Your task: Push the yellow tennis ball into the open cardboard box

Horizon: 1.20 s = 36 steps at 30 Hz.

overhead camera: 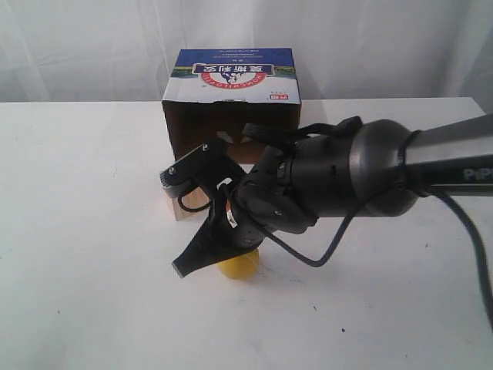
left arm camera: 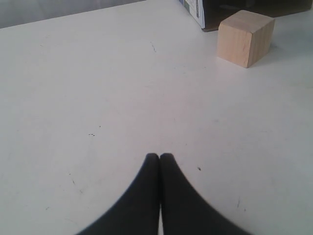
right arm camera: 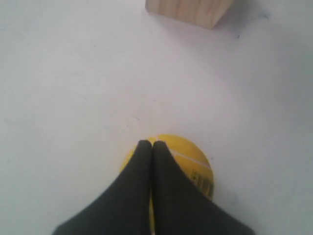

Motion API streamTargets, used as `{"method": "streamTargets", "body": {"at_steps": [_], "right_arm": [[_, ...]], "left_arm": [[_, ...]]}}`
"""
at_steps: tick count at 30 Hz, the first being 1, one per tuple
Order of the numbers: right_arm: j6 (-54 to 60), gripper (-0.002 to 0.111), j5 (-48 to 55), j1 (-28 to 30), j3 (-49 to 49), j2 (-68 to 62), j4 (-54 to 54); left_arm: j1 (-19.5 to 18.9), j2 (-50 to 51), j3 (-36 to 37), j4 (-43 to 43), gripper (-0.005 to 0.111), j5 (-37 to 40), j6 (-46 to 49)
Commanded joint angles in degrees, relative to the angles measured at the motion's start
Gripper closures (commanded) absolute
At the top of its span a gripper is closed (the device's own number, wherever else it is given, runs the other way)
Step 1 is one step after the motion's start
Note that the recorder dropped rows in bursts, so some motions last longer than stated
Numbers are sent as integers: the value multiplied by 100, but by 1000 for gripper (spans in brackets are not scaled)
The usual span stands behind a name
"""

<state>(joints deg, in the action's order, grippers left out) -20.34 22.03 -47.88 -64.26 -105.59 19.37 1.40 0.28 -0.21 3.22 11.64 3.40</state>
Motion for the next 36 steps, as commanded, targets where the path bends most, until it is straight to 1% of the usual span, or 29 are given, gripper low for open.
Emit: {"method": "streamTargets", "body": {"at_steps": [1, 13, 25, 36], "right_arm": [[58, 108, 183, 58, -28, -172, -52], [58, 108, 613, 58, -28, -172, 14], [58, 108, 861, 447, -28, -172, 126], [58, 108, 825, 797, -28, -161, 321]], "left_arm": [[-16, -28, 21, 24, 107, -8, -43], [-16, -28, 21, 24, 107, -8, -43], [-16, -28, 21, 24, 107, -8, -43], [-16, -28, 21, 24, 107, -8, -43]]}}
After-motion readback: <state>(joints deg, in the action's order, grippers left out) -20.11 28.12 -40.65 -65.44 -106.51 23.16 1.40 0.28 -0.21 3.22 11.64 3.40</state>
